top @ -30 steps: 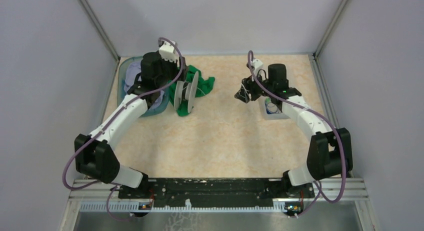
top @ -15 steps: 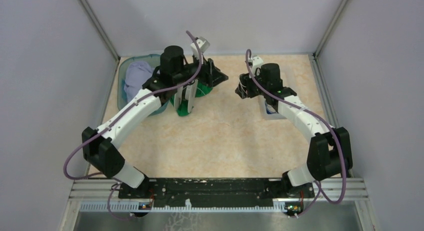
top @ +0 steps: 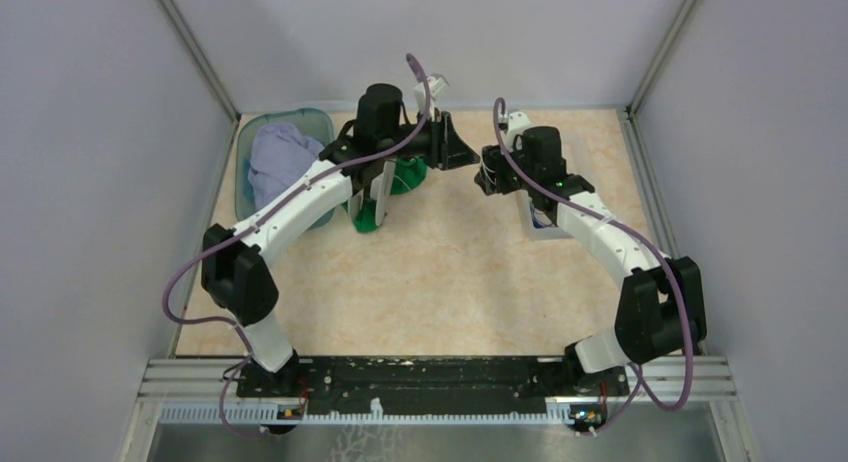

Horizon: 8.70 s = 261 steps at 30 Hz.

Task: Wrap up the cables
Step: Adjust the cable at the center of the board.

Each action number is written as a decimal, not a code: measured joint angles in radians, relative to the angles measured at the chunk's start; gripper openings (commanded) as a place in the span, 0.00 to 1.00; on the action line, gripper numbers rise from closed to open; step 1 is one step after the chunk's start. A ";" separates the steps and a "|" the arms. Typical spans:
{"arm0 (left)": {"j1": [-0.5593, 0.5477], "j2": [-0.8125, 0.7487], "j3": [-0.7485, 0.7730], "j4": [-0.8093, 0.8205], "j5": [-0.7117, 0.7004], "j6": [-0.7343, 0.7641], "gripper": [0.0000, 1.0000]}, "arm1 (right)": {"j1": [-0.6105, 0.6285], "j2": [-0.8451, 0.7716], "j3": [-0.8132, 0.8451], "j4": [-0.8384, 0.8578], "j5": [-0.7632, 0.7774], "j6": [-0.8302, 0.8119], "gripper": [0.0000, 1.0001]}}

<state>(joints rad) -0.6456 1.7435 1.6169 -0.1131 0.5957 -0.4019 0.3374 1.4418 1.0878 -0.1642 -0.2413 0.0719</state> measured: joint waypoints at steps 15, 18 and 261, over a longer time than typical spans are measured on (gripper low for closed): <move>-0.001 0.057 0.057 -0.010 -0.003 -0.050 0.40 | 0.010 -0.041 -0.013 0.006 0.017 -0.021 0.50; -0.001 0.059 0.058 -0.012 -0.003 -0.055 0.36 | 0.010 -0.041 -0.019 0.004 0.018 -0.025 0.50; -0.053 -0.026 -0.170 -0.031 0.057 0.760 0.00 | -0.127 -0.212 0.111 -0.482 -0.106 -0.387 0.32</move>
<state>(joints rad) -0.6987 1.7176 1.4471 -0.1436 0.6525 0.3580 0.2108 1.2301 1.1988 -0.6464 -0.3477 -0.3153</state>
